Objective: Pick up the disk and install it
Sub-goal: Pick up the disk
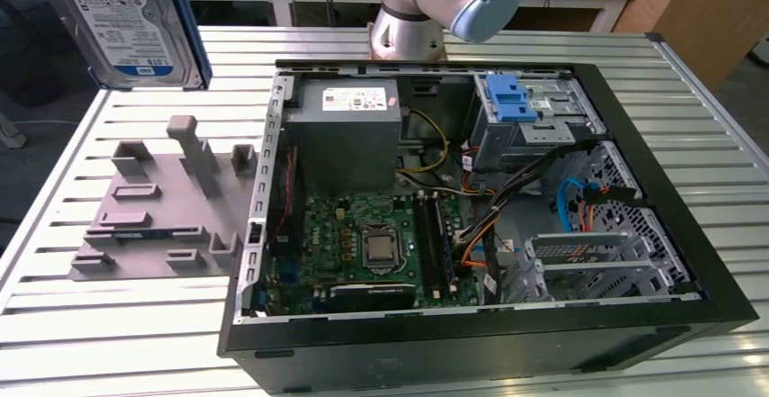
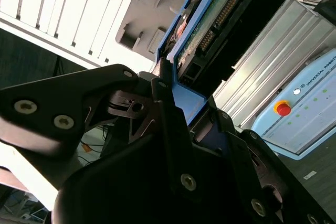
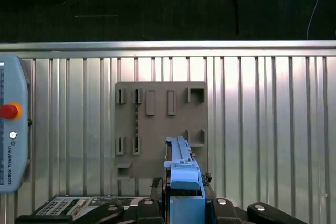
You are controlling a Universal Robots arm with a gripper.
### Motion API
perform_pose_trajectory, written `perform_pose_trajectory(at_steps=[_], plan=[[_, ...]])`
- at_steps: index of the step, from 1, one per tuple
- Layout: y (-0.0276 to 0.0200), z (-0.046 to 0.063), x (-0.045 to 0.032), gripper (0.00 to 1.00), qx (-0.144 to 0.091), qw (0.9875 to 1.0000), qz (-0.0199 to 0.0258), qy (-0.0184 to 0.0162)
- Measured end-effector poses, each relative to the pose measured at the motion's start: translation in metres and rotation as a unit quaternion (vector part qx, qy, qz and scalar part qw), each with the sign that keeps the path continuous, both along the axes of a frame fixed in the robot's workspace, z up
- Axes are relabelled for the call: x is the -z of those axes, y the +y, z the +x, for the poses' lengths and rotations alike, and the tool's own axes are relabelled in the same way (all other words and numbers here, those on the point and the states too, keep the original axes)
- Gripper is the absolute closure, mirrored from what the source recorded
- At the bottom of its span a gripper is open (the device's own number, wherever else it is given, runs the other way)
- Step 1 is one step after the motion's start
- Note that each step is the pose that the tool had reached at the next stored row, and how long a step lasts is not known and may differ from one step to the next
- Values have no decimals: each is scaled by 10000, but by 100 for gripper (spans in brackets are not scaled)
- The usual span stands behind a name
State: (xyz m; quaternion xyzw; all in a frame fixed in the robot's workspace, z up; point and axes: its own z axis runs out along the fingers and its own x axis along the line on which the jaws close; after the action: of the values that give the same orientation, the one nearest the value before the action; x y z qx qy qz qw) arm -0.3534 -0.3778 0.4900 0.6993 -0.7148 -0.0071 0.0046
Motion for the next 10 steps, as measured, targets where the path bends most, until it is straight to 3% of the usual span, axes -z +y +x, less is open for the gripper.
perform_pose_trajectory(at_steps=[10], plan=[[-79, 140, 0, 64, 2, 10000, 0, 6]])
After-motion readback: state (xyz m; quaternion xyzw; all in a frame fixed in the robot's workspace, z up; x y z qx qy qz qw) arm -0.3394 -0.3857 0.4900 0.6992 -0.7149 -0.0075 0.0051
